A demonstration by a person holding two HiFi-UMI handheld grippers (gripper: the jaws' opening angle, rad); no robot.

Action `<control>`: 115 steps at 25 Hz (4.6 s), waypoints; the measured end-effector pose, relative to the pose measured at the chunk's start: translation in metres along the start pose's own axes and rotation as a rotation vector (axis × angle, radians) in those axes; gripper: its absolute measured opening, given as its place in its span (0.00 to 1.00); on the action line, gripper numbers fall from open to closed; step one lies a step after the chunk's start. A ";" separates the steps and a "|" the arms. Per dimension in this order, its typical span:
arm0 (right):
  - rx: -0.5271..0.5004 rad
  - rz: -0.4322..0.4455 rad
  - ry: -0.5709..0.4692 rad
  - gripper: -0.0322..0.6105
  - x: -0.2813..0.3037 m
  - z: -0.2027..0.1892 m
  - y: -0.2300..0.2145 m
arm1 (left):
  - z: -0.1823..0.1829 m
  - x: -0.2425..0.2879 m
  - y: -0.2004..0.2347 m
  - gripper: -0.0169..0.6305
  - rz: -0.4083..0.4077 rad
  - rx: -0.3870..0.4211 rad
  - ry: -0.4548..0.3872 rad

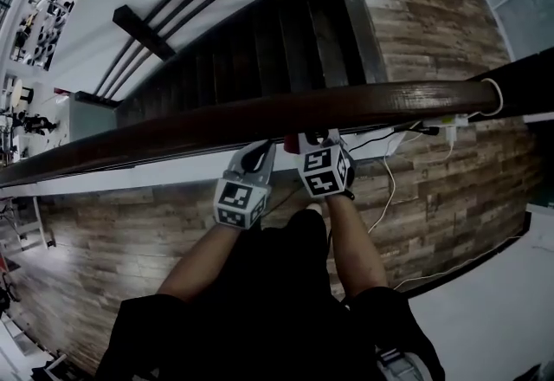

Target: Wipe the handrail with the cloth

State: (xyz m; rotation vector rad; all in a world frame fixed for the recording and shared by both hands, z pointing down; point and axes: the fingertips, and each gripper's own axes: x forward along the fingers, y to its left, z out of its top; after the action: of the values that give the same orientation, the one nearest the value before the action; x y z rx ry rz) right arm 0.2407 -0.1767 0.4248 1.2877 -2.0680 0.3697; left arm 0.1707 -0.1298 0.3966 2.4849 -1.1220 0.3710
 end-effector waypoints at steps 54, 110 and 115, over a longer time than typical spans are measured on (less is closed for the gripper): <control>0.208 -0.144 0.035 0.12 -0.069 -0.097 -0.239 | 0.019 0.128 -0.150 0.03 -0.076 -0.011 0.016; -0.179 0.597 -0.239 0.12 -0.010 0.101 0.329 | -0.047 -0.326 0.207 0.03 0.733 -0.252 -0.351; -0.196 0.695 -0.239 0.12 0.002 0.131 0.449 | -0.075 -0.431 0.254 0.03 0.838 -0.267 -0.344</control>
State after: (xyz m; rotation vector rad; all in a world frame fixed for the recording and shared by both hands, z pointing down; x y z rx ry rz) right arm -0.2031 -0.0376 0.3758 0.4821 -2.6467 0.3072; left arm -0.3068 0.0334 0.3555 1.7782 -2.1713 -0.0055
